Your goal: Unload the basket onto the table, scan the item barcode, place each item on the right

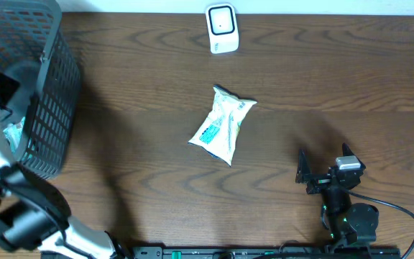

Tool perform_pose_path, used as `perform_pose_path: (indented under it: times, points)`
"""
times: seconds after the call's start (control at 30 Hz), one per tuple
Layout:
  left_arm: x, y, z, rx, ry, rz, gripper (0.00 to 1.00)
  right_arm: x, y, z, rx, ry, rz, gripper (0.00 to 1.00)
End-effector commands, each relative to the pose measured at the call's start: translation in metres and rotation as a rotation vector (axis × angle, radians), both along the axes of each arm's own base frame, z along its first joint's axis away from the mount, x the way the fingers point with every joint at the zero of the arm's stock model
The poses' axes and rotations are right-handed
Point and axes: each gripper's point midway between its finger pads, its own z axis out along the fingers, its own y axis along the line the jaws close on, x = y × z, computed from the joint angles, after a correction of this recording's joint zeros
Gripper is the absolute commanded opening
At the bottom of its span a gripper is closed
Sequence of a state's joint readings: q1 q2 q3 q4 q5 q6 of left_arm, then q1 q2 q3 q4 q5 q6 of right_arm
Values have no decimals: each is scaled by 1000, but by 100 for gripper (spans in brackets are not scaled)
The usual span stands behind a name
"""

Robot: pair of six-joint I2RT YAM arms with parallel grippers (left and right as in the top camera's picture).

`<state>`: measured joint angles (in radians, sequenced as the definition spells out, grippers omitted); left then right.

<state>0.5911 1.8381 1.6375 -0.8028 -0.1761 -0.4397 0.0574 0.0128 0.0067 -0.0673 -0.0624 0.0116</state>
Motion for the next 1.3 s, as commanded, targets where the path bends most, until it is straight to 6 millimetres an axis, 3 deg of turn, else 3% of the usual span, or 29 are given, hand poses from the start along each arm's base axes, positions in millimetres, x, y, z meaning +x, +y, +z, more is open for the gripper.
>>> perform_pose_path:
  times: [0.0, 0.2, 0.47, 0.57, 0.7, 0.77, 0.87, 0.97, 1.03, 1.17, 1.27]
  points:
    - [-10, 5, -34, -19, 111, 37, 89, 0, -1, -1, 9, 3, -5, 99]
    - [-22, -4, -88, -111, 272, 3, 89, 0, -1, -1, 9, 3, -5, 99]
    - [-32, -10, -139, -185, 387, -10, 88, 0, -1, -1, 9, 3, -5, 99]
    - [-35, -12, -148, -202, 411, -11, 56, 0, -1, -1, 9, 4, -5, 99]
    - [-34, -13, -145, -205, 400, -13, 10, 0, -1, -1, 9, 4, -5, 99]
    - [-30, -14, -138, -204, 373, -16, 8, 0, -1, -1, 9, 4, -5, 99]
    - [-19, -15, -116, -203, 292, -18, 8, 0, -1, -1, 9, 4, -5, 99]
    - [1, -18, -78, -197, 153, -46, 8, 0, -1, -1, 9, 4, -5, 99]
    - [18, -22, -40, -189, 20, -78, 7, 0, -1, -1, 9, 4, -5, 99]
    - [44, -33, 53, -141, -305, -119, 8, 0, -1, -1, 9, 4, -5, 99]
    - [46, -44, 130, -67, -524, -146, 7, 0, -1, -1, 9, 4, -5, 99]
